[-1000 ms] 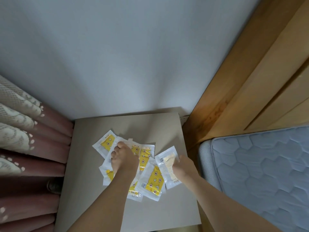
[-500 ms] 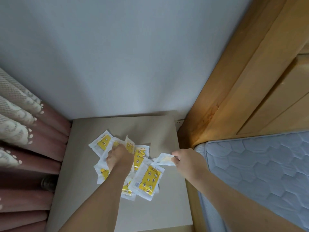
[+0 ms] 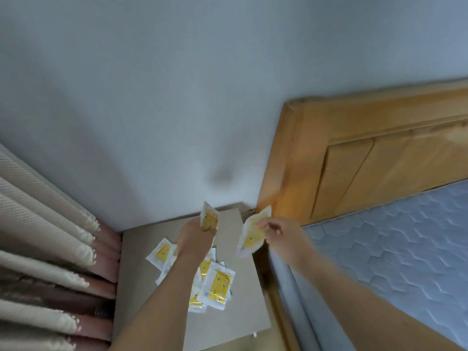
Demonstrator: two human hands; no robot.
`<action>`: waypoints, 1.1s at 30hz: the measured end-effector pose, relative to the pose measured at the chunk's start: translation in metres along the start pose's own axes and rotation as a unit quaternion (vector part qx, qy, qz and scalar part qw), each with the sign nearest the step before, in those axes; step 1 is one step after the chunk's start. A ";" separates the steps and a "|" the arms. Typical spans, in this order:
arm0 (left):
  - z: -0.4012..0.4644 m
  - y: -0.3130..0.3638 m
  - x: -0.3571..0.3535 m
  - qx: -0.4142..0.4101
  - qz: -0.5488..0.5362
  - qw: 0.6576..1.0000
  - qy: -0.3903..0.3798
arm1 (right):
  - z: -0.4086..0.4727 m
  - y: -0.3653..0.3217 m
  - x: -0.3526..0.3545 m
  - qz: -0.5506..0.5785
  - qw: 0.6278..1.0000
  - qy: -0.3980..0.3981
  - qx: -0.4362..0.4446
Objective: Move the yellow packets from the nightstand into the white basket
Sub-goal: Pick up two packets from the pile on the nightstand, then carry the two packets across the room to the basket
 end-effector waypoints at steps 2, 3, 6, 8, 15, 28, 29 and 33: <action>-0.019 0.042 0.010 -0.031 0.004 0.999 -0.007 | -0.026 -0.016 0.031 0.054 0.997 0.036 -0.037; -0.028 0.063 0.013 -0.048 0.006 0.999 -0.011 | -0.037 -0.022 0.046 0.068 0.995 0.052 -0.047; -0.050 0.120 0.008 -0.086 -0.012 0.995 -0.045 | -0.069 -0.029 0.084 0.051 0.990 0.113 -0.073; -0.066 0.154 -0.003 -0.099 -0.012 0.991 -0.086 | -0.089 -0.020 0.106 0.063 0.982 0.150 -0.099; -0.167 0.265 -0.074 -0.194 -0.023 0.951 -0.239 | -0.206 0.019 0.202 0.129 0.925 0.316 -0.168; -0.596 0.344 -0.223 -0.292 -0.091 0.823 -0.479 | -0.623 0.136 0.319 0.254 0.697 0.607 -0.283; -0.640 0.342 -0.228 -0.298 -0.096 0.804 -0.505 | -0.665 0.145 0.320 0.265 0.679 0.623 -0.282; -0.802 0.328 -0.247 -0.347 -0.102 0.729 -0.581 | -0.822 0.166 0.319 0.293 0.617 0.681 -0.265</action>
Point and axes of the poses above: each hand's wrist, its own z-axis towards the middle knuckle, its own x-axis out of the back of the hand, y = z × x, the point moved 2 cm from there along z, towards the middle knuckle, and after that the axes turned 9 degrees about -z, right-handed, at the moved point
